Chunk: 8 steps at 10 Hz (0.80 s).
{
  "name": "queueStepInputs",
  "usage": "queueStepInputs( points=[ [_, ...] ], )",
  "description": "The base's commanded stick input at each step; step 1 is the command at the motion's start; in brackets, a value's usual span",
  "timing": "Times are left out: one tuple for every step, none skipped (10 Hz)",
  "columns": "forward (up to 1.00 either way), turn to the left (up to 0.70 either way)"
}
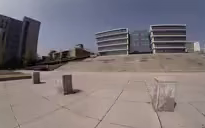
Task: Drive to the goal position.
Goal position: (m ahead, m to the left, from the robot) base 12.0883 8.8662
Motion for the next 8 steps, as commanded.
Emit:
queueStepInputs(
  points=[
    [0.70,0.00],
    [0.70,0.00],
    [0.70,0.00],
    [0.70,0.00],
    [0.70,0.00],
    [0.70,0.00],
    [0.70,0.00],
    [0.70,0.00]
  ],
)
